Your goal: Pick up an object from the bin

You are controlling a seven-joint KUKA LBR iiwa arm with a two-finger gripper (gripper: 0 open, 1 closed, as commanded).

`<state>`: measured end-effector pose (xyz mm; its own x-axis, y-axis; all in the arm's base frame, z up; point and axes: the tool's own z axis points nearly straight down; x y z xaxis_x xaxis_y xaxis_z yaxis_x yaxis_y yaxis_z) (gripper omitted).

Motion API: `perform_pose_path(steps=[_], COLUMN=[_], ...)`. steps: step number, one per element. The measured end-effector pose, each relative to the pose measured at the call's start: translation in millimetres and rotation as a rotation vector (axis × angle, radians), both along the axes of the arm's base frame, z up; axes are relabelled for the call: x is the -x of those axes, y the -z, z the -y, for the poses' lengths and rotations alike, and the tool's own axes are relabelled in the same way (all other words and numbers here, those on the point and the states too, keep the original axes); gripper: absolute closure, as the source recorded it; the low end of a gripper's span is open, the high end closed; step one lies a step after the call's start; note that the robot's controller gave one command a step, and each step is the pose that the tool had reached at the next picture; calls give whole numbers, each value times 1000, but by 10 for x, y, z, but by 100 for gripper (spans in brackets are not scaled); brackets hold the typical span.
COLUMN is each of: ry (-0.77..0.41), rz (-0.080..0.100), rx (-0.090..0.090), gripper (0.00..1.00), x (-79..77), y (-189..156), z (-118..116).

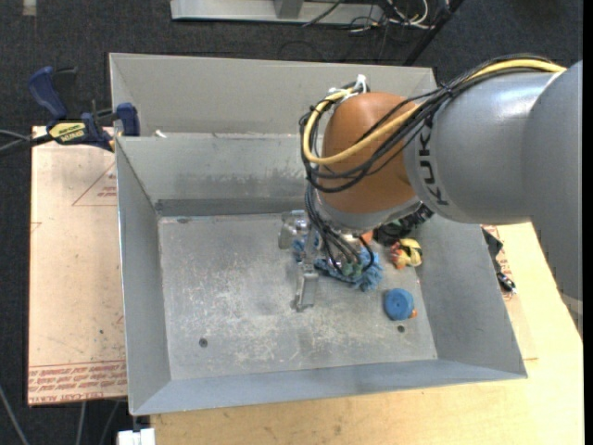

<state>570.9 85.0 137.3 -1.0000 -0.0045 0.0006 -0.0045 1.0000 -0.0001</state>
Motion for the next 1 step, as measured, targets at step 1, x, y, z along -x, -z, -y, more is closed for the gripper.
perform_pose_path(steps=[1], ry=[-25], rz=[0], rx=[-8], gripper=[0], x=[-228], y=[-138], z=[191])
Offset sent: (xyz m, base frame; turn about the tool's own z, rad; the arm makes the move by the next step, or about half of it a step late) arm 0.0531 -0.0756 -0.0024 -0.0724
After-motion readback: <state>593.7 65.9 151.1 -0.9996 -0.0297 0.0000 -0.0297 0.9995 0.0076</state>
